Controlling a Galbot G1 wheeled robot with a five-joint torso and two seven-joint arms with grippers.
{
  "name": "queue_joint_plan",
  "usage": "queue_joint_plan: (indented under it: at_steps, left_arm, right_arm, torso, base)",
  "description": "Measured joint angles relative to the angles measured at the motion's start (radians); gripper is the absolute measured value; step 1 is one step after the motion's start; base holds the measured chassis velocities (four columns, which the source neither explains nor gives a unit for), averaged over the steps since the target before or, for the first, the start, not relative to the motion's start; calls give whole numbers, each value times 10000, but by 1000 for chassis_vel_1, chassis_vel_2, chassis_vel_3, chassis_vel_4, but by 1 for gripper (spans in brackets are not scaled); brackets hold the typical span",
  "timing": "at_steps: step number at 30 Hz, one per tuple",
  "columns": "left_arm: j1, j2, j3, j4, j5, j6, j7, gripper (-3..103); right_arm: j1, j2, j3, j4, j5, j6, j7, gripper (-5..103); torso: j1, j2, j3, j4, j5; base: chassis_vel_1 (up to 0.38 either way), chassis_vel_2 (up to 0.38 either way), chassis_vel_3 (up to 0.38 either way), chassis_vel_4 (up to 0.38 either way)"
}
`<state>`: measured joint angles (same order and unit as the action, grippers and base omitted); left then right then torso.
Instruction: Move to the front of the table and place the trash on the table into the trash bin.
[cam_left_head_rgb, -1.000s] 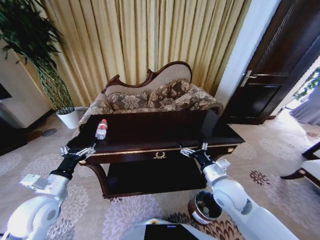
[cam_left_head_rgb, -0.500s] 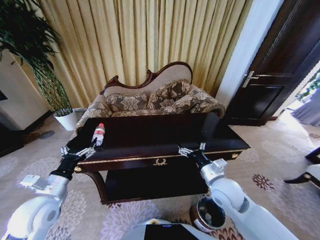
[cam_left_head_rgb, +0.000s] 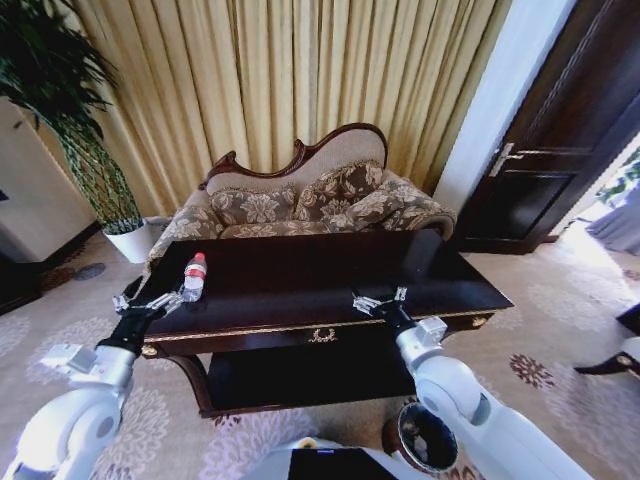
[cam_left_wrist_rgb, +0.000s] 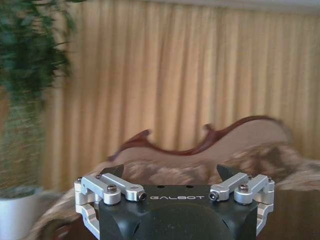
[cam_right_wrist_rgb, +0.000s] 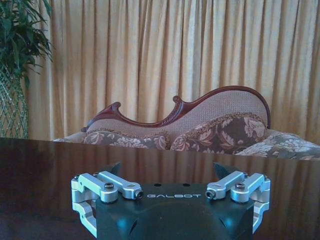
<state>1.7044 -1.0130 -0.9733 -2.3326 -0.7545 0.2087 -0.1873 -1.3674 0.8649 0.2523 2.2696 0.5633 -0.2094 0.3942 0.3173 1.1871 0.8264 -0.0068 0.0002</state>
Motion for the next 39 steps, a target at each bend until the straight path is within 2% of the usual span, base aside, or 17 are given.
queue_joint_plan:
  at_steps: [1,2,3,4,5,7,13,15,17,18,20,21,22,24,29,35,39]
  left_arm:
    - [0,0,0,0,0,0,0,100]
    - [-98,116,37,-3,-122,236,-362,100]
    - [-358,395,91,-8,-460,798,-1121,100]
    - [-565,589,113,-4,-691,1173,-1523,100]
    - [-565,589,113,-4,-691,1173,-1523,100]
    - [-983,1105,145,160,-1221,1845,-1963,100]
    - [-1629,1789,225,441,-2169,2516,-1979,100]
    - [-2121,2133,447,593,-2657,2998,-2221,100]
    - [-2239,2228,545,638,-2792,3140,-2341,100]
    - [-2552,2434,781,770,-3048,3428,-2648,100]
    - [-2678,2516,883,808,-3238,3577,-2888,100]
    - [-2841,2592,1021,819,-3687,3809,-3374,100]
    - [-2841,2592,1021,819,-3687,3809,-3374,100]
    - [-3068,2623,1278,874,-4091,4132,-4193,100]
    - [-3228,2625,1620,1040,-4077,4279,-4496,100]
    - [-3609,2803,1942,1589,-4085,4283,-4292,100]
    - [-4004,3074,2098,1878,-4436,4356,-4224,100]
  right_arm:
    - [0,0,0,0,0,0,0,100]
    - [11,-2,-10,-21,4,-5,11,100]
    - [29,-5,-22,-62,6,-10,22,100]
    - [37,-3,-35,-95,2,-12,30,100]
    - [37,-3,-35,-95,2,-12,30,100]
    - [16,24,-35,-131,-9,-13,50,100]
    - [-19,18,16,-197,-6,-14,83,100]
    - [-17,17,19,-230,-1,-14,94,100]
    - [-17,17,20,-239,-2,-14,101,100]
    - [-44,38,21,-258,-16,-14,114,100]
    - [-82,59,32,-262,-32,-15,117,100]
    - [-137,93,58,-262,-67,-14,117,100]
    - [-137,93,58,-262,-67,-14,117,100]
    - [-230,178,73,-285,-167,2,112,100]
    - [-293,256,38,-293,-253,17,102,100]
    - [-408,175,110,-233,-267,40,94,100]
    - [-501,107,206,-185,-261,53,77,100]
  torso:
    - [0,0,0,0,0]
    - [0,0,0,1,0]
    - [0,0,0,1,-1]
    - [1,0,1,-2,1]
    - [1,0,1,-2,1]
    - [2,-2,1,-3,0]
    - [1,-1,1,0,0]
    - [2,-1,1,-2,1]
    - [1,-1,1,-2,1]
    - [3,-1,2,-2,0]
    - [3,-1,2,-2,2]
    - [4,-1,2,-1,1]
    - [4,-1,2,-1,1]
    - [3,-1,1,-1,0]
    - [3,-1,1,0,1]
    - [3,-1,1,0,-1]
    - [3,-1,1,-2,0]
  base:
    - [0,0,0,0]
    - [0,0,0,0]
    - [0,0,0,0]
    - [0,0,0,0]
    - [0,0,0,0]
    - [0,0,0,0]
    - [0,0,0,0]
    - [0,0,0,0]
    - [0,0,0,0]
    - [0,0,0,0]
    - [0,0,0,0]
    - [0,0,0,0]
    - [0,0,0,0]
    - [0,0,0,0]
    - [0,0,0,0]
    - [0,0,0,0]
    - [0,0,0,0]
